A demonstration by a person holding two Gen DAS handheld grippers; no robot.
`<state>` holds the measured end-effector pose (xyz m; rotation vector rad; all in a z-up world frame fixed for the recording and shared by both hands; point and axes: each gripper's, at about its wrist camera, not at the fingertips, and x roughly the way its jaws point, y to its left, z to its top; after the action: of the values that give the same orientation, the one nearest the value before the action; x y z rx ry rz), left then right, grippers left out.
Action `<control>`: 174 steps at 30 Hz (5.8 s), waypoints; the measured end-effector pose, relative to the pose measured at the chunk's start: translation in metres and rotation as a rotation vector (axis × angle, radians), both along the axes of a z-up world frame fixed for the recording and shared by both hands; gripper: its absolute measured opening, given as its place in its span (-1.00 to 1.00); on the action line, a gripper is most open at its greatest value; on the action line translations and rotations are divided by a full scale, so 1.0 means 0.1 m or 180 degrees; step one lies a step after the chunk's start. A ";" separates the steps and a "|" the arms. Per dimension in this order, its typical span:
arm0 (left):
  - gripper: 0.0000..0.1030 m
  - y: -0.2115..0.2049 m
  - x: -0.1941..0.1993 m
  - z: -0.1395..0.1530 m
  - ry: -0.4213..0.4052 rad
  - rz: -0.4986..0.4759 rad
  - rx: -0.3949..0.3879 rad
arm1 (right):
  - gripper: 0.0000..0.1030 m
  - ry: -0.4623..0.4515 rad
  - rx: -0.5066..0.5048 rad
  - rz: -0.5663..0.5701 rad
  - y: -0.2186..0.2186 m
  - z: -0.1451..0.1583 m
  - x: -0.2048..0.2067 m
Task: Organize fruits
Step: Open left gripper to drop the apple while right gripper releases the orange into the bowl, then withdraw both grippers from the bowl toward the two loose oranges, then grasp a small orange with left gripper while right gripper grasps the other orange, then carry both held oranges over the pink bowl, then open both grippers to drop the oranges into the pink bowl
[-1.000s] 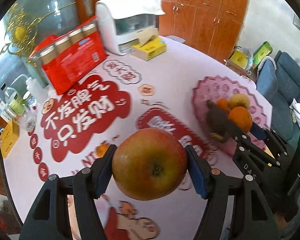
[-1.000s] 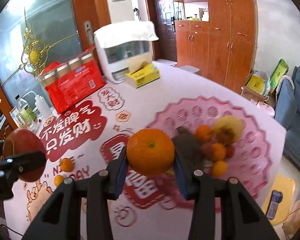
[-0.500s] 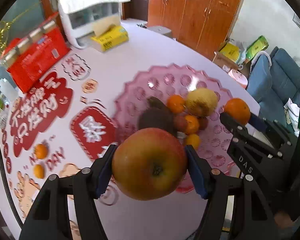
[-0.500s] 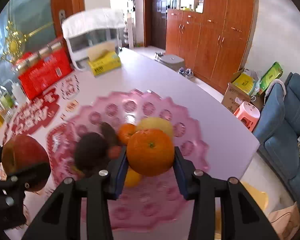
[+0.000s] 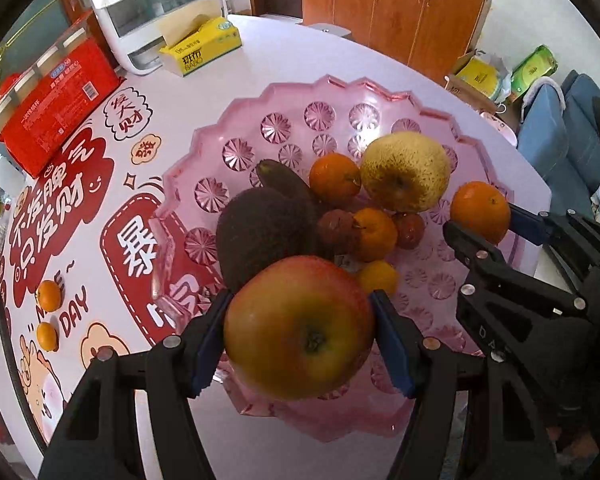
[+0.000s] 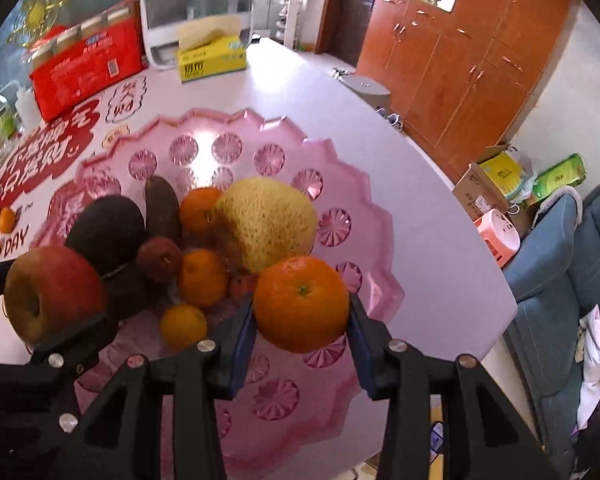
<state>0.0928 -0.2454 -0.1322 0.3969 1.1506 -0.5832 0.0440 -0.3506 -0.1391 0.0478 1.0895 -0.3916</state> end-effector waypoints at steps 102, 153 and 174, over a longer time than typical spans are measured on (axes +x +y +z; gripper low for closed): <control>-0.47 3.43 1.35 -0.68 0.0106 0.1715 -0.0874 | 0.00 0.0015 0.1263 0.1635 3.08 -0.21 2.10; -0.47 1.76 0.28 0.60 -0.0346 0.0802 -0.0645 | -0.24 -0.0476 0.0984 0.1312 1.64 0.59 0.25; -0.45 -0.30 0.59 0.51 -0.0443 0.0106 -0.0301 | -0.24 -0.0248 0.0466 0.0086 -0.38 0.34 -0.06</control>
<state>0.1521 -0.2756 -0.0808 0.3315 0.9908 -0.5696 0.0375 -0.3883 -0.1055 0.1764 1.0394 -0.2829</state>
